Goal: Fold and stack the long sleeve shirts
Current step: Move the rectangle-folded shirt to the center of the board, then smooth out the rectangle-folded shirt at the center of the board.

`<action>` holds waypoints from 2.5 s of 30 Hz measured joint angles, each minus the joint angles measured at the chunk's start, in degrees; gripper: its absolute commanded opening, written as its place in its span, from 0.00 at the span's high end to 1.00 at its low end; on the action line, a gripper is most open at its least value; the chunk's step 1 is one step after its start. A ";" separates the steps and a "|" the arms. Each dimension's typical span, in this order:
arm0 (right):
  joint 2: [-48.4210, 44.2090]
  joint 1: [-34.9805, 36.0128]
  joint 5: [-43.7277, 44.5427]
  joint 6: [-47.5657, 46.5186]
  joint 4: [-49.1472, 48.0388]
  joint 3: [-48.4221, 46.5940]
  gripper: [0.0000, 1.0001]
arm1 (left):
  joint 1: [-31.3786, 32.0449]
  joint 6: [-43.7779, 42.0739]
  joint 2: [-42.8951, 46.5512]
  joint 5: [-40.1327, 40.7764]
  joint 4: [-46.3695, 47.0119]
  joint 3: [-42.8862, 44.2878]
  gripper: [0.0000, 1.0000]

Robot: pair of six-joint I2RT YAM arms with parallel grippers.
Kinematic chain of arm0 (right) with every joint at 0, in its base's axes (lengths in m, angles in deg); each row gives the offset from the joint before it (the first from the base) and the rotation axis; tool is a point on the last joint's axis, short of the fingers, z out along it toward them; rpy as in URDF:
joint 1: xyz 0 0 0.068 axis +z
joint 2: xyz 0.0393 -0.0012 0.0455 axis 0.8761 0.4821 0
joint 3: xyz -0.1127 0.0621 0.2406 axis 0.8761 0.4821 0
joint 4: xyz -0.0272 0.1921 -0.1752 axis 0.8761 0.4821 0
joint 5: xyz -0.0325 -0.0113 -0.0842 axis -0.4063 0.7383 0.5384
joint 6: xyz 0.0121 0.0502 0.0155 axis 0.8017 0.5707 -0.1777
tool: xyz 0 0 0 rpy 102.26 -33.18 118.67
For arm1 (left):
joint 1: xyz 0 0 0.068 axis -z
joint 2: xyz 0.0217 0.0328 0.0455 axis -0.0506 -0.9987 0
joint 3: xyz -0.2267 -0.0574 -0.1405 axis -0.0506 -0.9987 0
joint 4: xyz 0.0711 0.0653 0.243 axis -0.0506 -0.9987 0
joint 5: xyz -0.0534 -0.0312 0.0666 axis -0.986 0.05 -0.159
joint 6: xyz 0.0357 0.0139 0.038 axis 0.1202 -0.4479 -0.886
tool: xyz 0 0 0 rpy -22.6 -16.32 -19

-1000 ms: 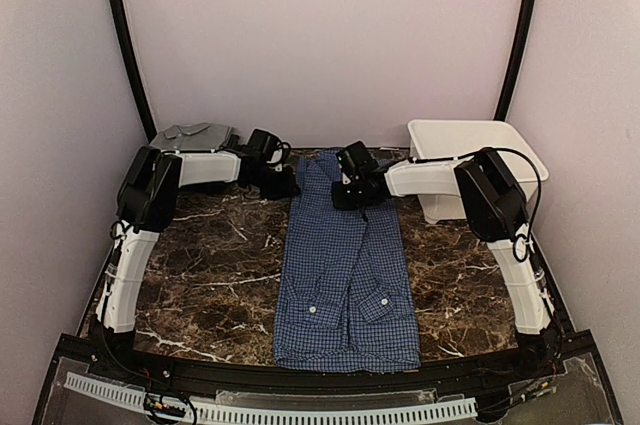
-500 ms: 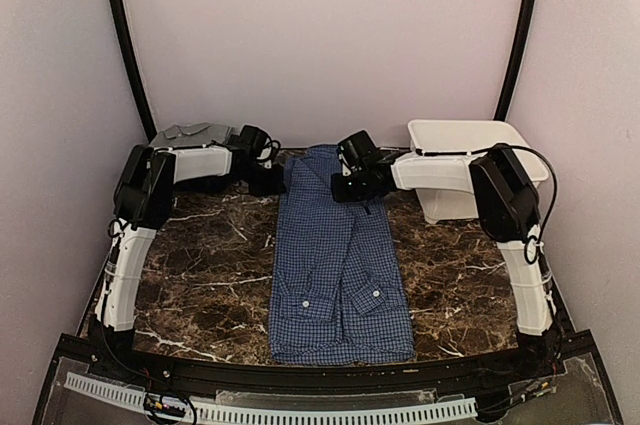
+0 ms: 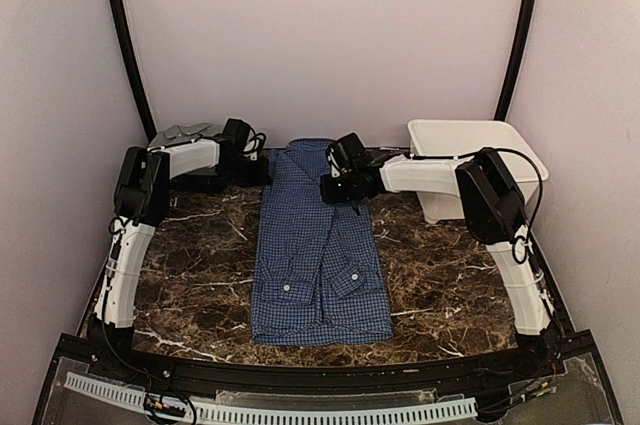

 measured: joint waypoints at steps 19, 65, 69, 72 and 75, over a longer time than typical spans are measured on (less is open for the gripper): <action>1.25 0.02 0.61 0.63 -0.52 3.28 0.82 | -0.39 -1.22 -3.72 0.79 -2.69 7.04 0.83; -15.91 0.02 1.38 -0.72 2.60 13.31 0.77 | 3.67 36.09 -16.06 -4.57 33.27 13.68 0.76; -19.30 0.02 1.70 -1.16 2.56 15.91 0.68 | 4.02 32.96 -14.78 -6.05 32.85 13.70 0.73; -23.54 0.02 1.05 -0.98 2.08 19.30 0.64 | 4.48 30.80 -10.36 -7.15 31.71 9.33 0.72; -28.81 0.02 -1.33 -0.24 0.42 24.37 0.62 | 4.98 28.83 -0.35 -8.31 31.39 -1.77 0.72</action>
